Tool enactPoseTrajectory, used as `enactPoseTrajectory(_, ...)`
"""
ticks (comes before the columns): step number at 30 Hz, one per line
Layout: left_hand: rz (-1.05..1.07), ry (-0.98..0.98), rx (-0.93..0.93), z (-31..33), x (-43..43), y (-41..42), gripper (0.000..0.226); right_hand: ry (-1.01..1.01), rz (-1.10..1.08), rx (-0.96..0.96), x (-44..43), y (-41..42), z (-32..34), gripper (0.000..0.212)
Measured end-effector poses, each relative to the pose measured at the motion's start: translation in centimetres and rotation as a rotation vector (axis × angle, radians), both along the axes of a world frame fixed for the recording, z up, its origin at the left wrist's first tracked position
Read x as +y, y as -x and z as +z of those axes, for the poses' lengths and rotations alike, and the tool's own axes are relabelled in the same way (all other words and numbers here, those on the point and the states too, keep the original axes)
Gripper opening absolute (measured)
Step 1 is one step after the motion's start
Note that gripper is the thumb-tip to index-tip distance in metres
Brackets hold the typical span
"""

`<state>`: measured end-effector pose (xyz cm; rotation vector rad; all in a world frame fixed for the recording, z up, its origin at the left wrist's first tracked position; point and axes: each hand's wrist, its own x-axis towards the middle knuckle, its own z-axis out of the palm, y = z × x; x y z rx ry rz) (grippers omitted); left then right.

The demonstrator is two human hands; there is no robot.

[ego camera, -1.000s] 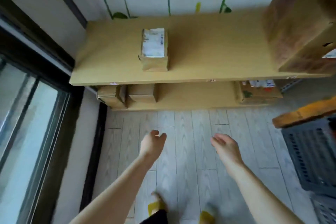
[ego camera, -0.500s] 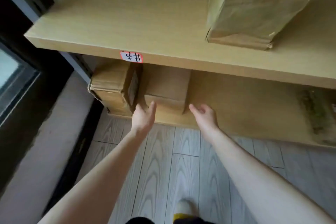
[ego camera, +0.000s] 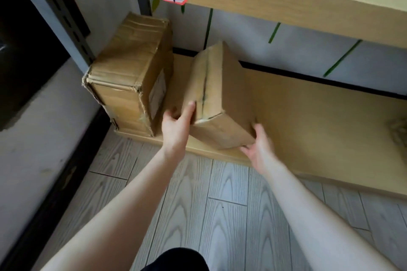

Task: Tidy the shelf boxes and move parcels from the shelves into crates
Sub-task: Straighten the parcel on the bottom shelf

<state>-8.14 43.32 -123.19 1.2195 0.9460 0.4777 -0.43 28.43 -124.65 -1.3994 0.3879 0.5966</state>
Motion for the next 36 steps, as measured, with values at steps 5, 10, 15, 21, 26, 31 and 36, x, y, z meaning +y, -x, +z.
enactPoseTrajectory(5, -0.296, 0.033, -0.091, 1.4, -2.1, -0.4, 0.025, 0.208, 0.036, -0.210, -1.2, -0.8, 2.2, 0.044)
enactPoseTrajectory(10, -0.434, 0.041, 0.012, 2.0, -2.9, -0.1, 0.089, -0.095, 0.261, -0.007, -2.8, -0.6, 3.6, 0.072)
enactPoseTrajectory(15, -0.232, 0.061, 0.064, 1.6, -1.8, 1.2, 0.066, -0.382, -0.029, 0.083, -5.0, -0.3, 1.9, 0.035)
enactPoseTrajectory(21, -0.223, 0.021, -0.040, 1.0, -1.8, 2.5, 0.016, -0.298, 0.029, 0.056, -5.4, 0.8, 1.2, 0.039)
enactPoseTrajectory(26, -0.223, 0.078, -0.101, 1.7, -2.5, 2.0, 0.012, -0.129, 0.071, -0.044, -5.7, 0.9, 1.9, 0.028)
enactPoseTrajectory(31, -0.273, 0.092, -0.002, 5.6, -7.1, 1.3, 0.012, -0.101, 0.016, 0.065, -9.6, 3.4, 5.1, 0.045)
enactPoseTrajectory(36, -0.422, 0.136, 0.202, 12.1, -15.2, 2.6, 0.011, 0.000, -0.145, 0.178, -18.1, 8.2, 11.8, 0.045)
